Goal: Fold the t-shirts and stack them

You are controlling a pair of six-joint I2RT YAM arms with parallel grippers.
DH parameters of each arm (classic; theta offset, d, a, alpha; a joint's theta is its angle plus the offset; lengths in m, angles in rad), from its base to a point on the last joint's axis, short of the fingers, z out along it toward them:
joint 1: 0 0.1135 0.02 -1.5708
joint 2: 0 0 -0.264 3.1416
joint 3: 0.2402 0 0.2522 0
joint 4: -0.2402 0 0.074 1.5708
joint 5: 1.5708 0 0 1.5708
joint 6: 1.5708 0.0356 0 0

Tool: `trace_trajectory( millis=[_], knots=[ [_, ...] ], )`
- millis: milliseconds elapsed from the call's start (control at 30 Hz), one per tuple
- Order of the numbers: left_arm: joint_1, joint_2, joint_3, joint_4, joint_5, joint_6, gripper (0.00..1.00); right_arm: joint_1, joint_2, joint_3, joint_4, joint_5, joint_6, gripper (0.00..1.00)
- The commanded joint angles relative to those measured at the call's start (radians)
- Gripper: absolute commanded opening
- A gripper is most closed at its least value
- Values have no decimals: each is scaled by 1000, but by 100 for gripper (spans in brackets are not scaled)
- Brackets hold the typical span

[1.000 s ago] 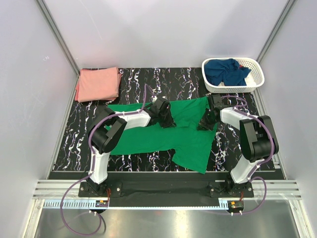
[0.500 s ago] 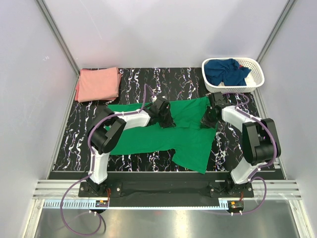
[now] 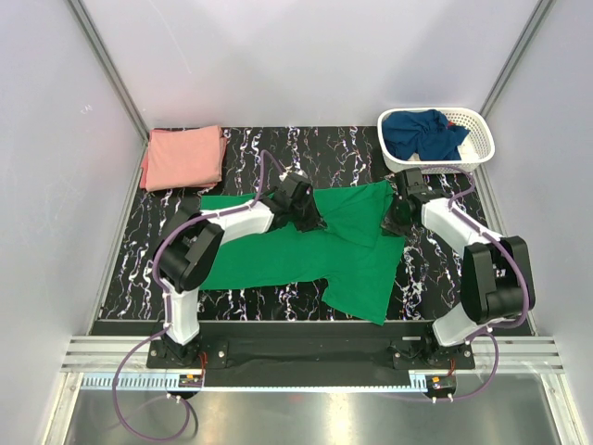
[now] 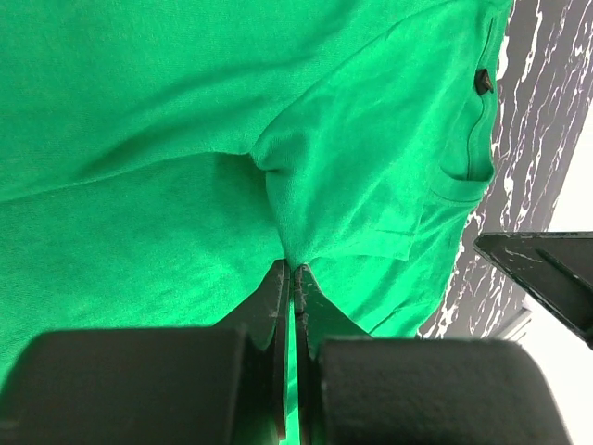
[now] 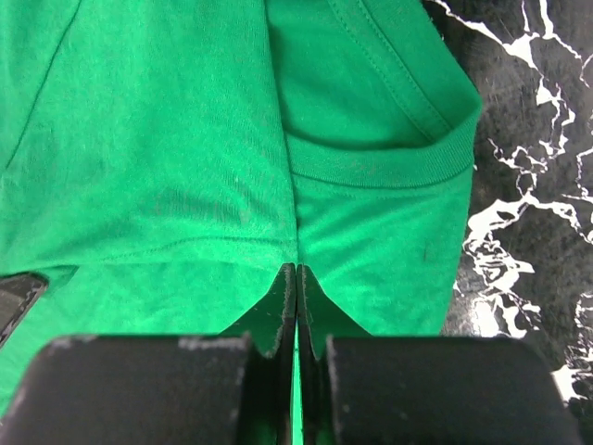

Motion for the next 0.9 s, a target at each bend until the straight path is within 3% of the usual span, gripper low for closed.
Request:
trace_trajectory(
  millis=[0, 200, 400, 867],
  knots=[
    [6, -24, -7, 17, 46, -4, 0, 8, -60, 14, -12, 4, -28, 0],
    [5, 7, -7, 10, 63, 2, 0, 8, -47, -24, 50, -34, -38, 2],
    [6, 23, -7, 2, 67, 12, 0, 8, 50, -29, 115, -91, -12, 24],
    [6, 42, 6, 3, 69, 16, 0, 8, 78, -73, 152, -100, 11, 28]
  ],
)
